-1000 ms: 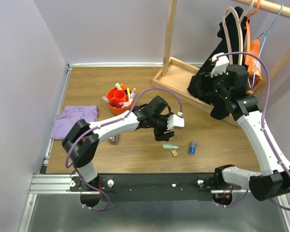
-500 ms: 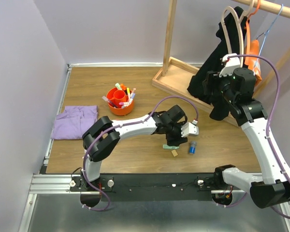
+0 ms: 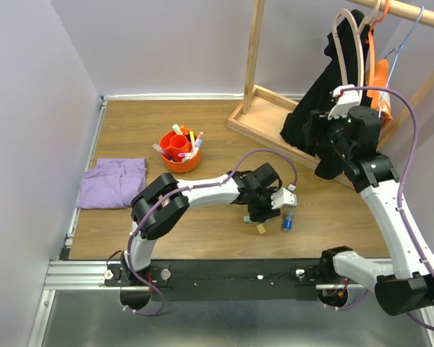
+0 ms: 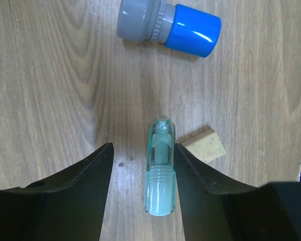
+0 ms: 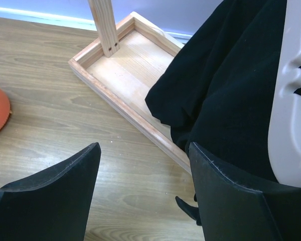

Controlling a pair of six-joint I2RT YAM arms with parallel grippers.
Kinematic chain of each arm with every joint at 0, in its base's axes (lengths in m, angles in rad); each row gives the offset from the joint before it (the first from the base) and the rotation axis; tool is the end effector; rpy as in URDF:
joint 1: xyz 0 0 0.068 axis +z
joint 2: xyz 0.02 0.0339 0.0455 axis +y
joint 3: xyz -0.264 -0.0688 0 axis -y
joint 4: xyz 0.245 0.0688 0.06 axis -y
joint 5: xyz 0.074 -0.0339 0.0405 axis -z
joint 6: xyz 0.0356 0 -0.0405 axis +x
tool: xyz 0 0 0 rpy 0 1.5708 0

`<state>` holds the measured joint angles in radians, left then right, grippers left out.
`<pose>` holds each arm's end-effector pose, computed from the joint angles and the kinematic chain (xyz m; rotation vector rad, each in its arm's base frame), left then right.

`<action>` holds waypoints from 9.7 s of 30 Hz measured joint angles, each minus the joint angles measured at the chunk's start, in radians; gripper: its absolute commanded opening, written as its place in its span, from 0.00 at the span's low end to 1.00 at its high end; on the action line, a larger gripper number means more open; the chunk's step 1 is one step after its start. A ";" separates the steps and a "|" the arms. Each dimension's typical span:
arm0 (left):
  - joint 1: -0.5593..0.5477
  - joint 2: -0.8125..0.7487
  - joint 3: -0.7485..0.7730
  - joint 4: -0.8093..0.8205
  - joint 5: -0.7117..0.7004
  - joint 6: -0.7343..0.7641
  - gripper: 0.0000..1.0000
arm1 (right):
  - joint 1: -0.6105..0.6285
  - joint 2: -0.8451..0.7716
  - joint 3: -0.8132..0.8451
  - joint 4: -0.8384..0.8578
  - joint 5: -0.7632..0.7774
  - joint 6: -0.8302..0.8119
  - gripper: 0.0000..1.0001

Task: Sort the stationery into containers
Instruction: Pick up the stationery from the center of the board, then place the stationery in the storage box, then pick up the stationery from the center of the board, then place the stationery in the storage box, then pick up the stationery from the center of the board.

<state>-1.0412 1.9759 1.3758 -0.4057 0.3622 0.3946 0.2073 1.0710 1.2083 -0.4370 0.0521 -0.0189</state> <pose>0.2001 -0.3667 0.1767 1.8378 1.8915 -0.7001 0.2280 0.0461 0.4058 -0.1754 1.8626 0.0813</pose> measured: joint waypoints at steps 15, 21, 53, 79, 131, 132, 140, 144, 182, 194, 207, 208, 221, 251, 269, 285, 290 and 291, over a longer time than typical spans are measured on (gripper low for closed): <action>-0.017 0.003 -0.018 0.017 -0.049 -0.015 0.53 | 0.000 -0.003 -0.023 0.010 0.000 0.004 0.79; -0.020 0.037 0.005 0.015 -0.077 -0.023 0.47 | 0.000 -0.009 -0.031 0.018 0.000 0.004 0.79; 0.608 -0.626 -0.124 0.396 0.231 -0.281 0.00 | -0.007 0.179 0.095 0.035 -0.061 -0.029 0.77; 0.949 -0.499 -0.473 1.007 -0.082 -0.377 0.00 | -0.010 0.403 0.244 0.032 -0.094 -0.105 0.77; 0.530 -0.846 -0.477 0.200 0.328 -0.083 0.71 | -0.010 0.220 0.061 -0.019 -0.320 -0.134 0.78; 0.486 -0.845 -0.523 0.183 0.328 -0.071 0.72 | -0.011 0.210 0.060 -0.016 -0.315 -0.122 0.78; 0.317 -0.772 -0.673 0.292 0.208 -0.200 0.72 | -0.011 0.163 0.056 0.001 -0.232 -0.080 0.78; 0.190 -0.710 -0.664 0.354 0.108 -0.254 0.72 | -0.011 0.119 0.032 0.027 -0.202 -0.063 0.78; -0.074 -0.257 -0.418 0.444 -0.243 -0.381 0.58 | -0.032 -0.154 -0.187 0.064 -0.100 -0.030 0.80; -0.086 -0.229 -0.407 0.425 -0.241 -0.378 0.00 | -0.032 -0.154 -0.194 0.078 -0.098 -0.031 0.80; 0.246 -0.484 -0.253 0.209 -0.143 -0.307 0.00 | -0.032 -0.086 -0.190 0.079 -0.102 -0.036 0.80; 0.293 -0.505 -0.225 0.204 -0.143 -0.291 0.00 | -0.032 -0.069 -0.185 0.079 -0.106 -0.037 0.79; 0.859 -0.501 -0.078 0.139 -0.103 -0.125 0.00 | -0.042 0.029 -0.171 0.148 -0.130 -0.050 0.80; 0.981 -0.297 -0.105 0.102 -0.056 -0.206 0.51 | -0.092 0.103 -0.145 0.141 -0.249 -0.085 0.80; 0.981 -0.735 -0.297 0.101 -0.116 -0.246 0.77 | -0.089 0.196 -0.029 -0.481 -0.701 -0.855 0.76; 1.070 -0.846 -0.451 0.083 -0.129 -0.308 0.78 | 0.042 0.210 -0.227 -0.838 -0.539 -1.908 0.77; 1.108 -0.892 -0.484 0.082 -0.129 -0.321 0.78 | 0.188 0.240 -0.275 -0.818 -0.535 -1.943 0.75; 1.113 -0.894 -0.490 0.081 -0.129 -0.323 0.78 | 0.213 0.249 -0.285 -0.809 -0.531 -1.946 0.74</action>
<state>0.0715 1.0817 0.8856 -0.3248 0.2329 0.0711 0.4206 1.3201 0.9237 -1.2465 -0.4789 -1.9652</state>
